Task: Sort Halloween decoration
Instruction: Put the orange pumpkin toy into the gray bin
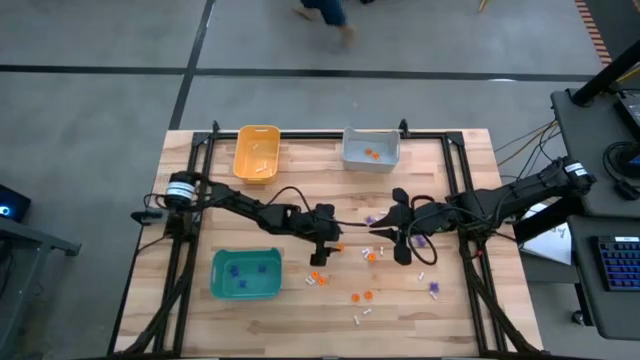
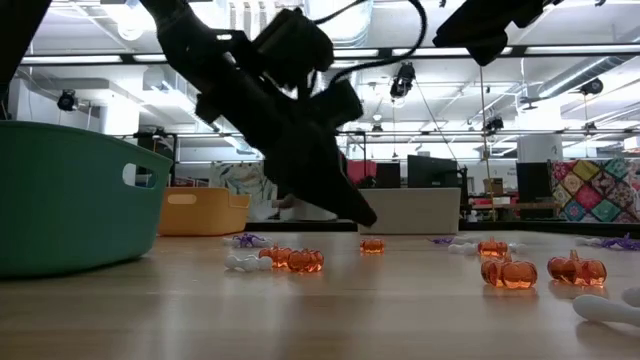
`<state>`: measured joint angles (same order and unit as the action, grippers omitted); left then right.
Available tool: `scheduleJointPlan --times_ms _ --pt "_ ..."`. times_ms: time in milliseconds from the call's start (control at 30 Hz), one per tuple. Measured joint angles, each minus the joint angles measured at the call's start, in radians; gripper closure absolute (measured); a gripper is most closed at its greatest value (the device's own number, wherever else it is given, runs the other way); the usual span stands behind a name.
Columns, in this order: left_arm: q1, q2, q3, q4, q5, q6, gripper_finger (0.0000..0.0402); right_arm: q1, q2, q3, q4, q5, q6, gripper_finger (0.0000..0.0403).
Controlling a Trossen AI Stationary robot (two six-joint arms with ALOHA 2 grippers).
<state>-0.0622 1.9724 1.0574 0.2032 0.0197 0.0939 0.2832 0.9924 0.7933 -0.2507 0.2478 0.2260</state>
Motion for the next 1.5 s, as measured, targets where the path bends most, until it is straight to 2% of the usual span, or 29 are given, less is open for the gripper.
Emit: scheduleJointPlan --times_ms 267,833,967,1300,1400,1500 --pt "0.0 0.075 0.054 -0.011 0.102 -0.007 0.0169 0.0 0.0 -0.006 -0.004 0.007 0.001 0.0346" --pt "0.01 0.084 0.063 -0.055 0.075 -0.009 0.0174 0.0 0.0 -0.011 0.006 0.018 0.001 0.0346" --pt "0.011 0.084 0.062 -0.055 0.07 -0.008 0.0208 0.0 0.0 -0.012 0.006 0.018 0.0 0.0346" --pt "0.012 0.081 0.062 -0.059 0.063 -0.006 0.0338 0.0 0.0 -0.012 0.008 0.018 0.0 0.0346" --pt "0.012 0.07 0.061 -0.067 0.063 0.001 0.0355 0.0 0.0 -0.012 0.008 0.017 -0.001 0.0346" --pt "0.012 0.053 0.059 -0.08 0.063 0.026 0.0355 0.0 0.0 -0.012 0.01 0.017 -0.002 0.0346"
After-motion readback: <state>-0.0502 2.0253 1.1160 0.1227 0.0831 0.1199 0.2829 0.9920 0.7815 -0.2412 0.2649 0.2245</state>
